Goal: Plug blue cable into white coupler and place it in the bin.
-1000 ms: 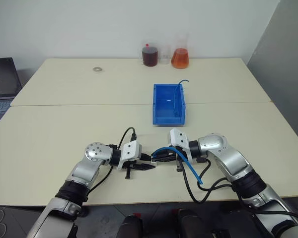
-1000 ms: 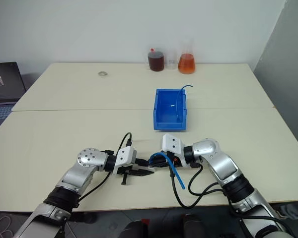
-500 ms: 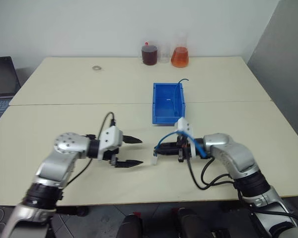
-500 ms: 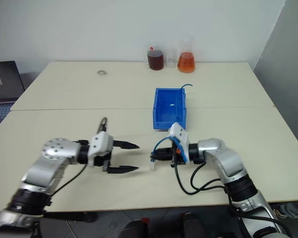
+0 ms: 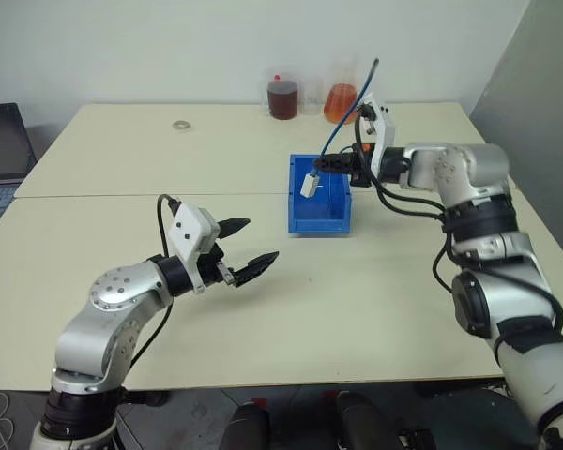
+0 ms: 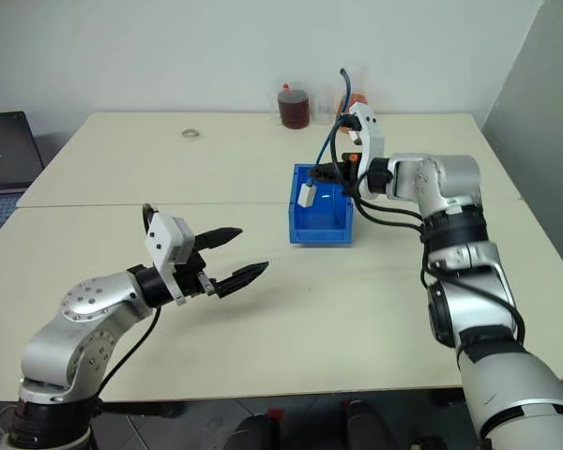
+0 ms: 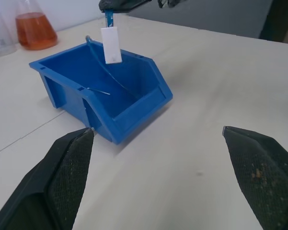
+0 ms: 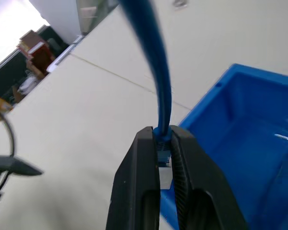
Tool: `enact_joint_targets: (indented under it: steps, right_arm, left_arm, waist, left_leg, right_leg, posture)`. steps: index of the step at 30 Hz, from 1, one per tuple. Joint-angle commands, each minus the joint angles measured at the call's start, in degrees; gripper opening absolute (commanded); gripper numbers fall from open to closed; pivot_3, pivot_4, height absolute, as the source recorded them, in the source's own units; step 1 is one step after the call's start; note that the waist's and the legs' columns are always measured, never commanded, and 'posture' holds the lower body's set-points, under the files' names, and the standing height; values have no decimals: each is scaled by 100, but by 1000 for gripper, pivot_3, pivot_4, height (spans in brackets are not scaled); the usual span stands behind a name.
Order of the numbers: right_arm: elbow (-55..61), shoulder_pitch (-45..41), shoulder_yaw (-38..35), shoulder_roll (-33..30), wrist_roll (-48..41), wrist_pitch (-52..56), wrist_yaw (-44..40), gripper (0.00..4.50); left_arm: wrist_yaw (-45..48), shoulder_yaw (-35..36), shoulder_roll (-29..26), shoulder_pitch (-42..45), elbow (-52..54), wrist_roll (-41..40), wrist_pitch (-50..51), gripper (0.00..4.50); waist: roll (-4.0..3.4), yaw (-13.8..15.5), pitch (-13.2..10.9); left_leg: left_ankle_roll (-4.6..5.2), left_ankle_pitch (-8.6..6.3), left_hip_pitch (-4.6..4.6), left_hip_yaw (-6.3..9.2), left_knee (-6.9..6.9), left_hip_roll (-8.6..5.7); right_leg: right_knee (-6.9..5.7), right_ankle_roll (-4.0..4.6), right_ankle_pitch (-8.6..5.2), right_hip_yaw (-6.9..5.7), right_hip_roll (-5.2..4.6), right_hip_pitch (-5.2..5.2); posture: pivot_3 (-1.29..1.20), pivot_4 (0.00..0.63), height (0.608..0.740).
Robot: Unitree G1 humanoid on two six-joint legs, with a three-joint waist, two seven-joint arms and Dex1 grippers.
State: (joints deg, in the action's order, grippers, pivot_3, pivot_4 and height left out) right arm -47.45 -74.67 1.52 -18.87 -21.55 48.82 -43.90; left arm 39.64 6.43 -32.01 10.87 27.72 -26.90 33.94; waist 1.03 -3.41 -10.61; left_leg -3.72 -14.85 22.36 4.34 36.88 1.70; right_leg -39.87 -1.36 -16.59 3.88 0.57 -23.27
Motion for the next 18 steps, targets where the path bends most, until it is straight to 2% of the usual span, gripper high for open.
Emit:
enact_joint_targets:
  steps: [1, 2, 4, 6, 7, 9, 10, 11, 14, 17, 18]
  right_arm:
    - [-1159, -417, 60, 98, 419, -874, -342, 91]
    - [-1399, -495, 47, 129, 507, -994, -352, 91]
    - [-1799, -610, 11, 206, 680, -1269, -363, 817]
    - [-2081, -700, -57, 283, 799, -1501, -311, 1244]
    - [-2183, -743, -89, 314, 845, -1591, -287, 1636]
    - [-2314, -802, -127, 345, 929, -1716, -283, 2055]
    - [-2357, -828, -163, 352, 955, -1762, -272, 2440]
    - [-2388, -846, -196, 358, 982, -1796, -265, 2579]
    - [-2429, -899, -260, 354, 1037, -1842, -311, 3433]
    - [-2409, -942, -313, 315, 1089, -1862, -344, 4048]
    - [-2400, -956, -358, 294, 1089, -1866, -307, 4402]
  left_arm:
    - [-340, 112, 63, -174, 466, -84, 103, 4488]
    - [-412, 134, 83, -236, 531, -92, 128, 4488]
    - [-495, 173, 84, -390, 645, -110, 134, 4500]
    - [-555, 224, 71, -516, 724, -135, 140, 4500]
    - [-575, 246, 63, -571, 758, -146, 143, 4500]
    - [-602, 259, 50, -630, 791, -158, 138, 4500]
    - [-617, 250, 52, -635, 794, -158, 135, 4500]
    - [-627, 243, 54, -636, 794, -158, 134, 4500]
    - [-654, 205, 51, -631, 800, -186, 144, 4500]
    - [-656, 161, 27, -628, 780, -209, 132, 4500]
    - [-643, 153, 17, -623, 766, -213, 128, 4500]
  waist:
    - [0, -1, 0]
    - [0, 0, 0]
    - [0, -4, 0]
    - [0, 0, 0]
    - [0, 0, 0]
    - [-1, 3, 0]
    - [-1, 3, -1]
    - [-1, 5, 0]
    - [-1, 6, 0]
    - [-1, 9, 0]
    - [-1, 9, 0]
  left_leg:
    - [0, 0, 9, 1, 3, 2]
    - [0, 0, 15, 0, 2, 1]
    - [-1, 0, 27, -4, 5, -3]
    - [-2, 0, 31, -6, 6, -5]
    - [-2, 0, 32, -5, 6, -5]
    - [-2, 1, 31, -4, 6, -6]
    - [-2, 1, 31, -3, 7, -5]
    - [-2, 1, 31, -2, 7, -5]
    - [-2, 1, 31, -2, 8, -6]
    - [-2, 1, 32, -2, 8, -6]
    - [-2, 1, 31, -2, 8, -6]
  right_leg:
    - [0, 0, 0, -2, 0, -6]
    - [1, 1, 0, -1, -3, -9]
    - [0, 1, 1, 1, -9, -20]
    - [-1, 0, 1, 2, -12, -25]
    - [-1, 0, 1, 2, -12, -25]
    - [-2, 0, 1, 1, -12, -25]
    - [-3, 0, 1, -2, -11, -25]
    - [-3, 0, 1, -3, -11, -24]
    - [-3, 0, 1, -3, -11, -23]
    - [-3, 0, 1, -3, -11, -23]
    - [-3, 0, 1, -3, -11, -24]
  posture:
    - [0, 150, 740]
    - [0, 150, 740]
    - [0, 150, 740]
    - [0, 150, 740]
    - [0, 150, 740]
    - [0, 150, 740]
    - [0, 150, 740]
    - [0, 150, 740]
    - [0, 150, 740]
    - [0, 150, 740]
    - [0, 150, 740]
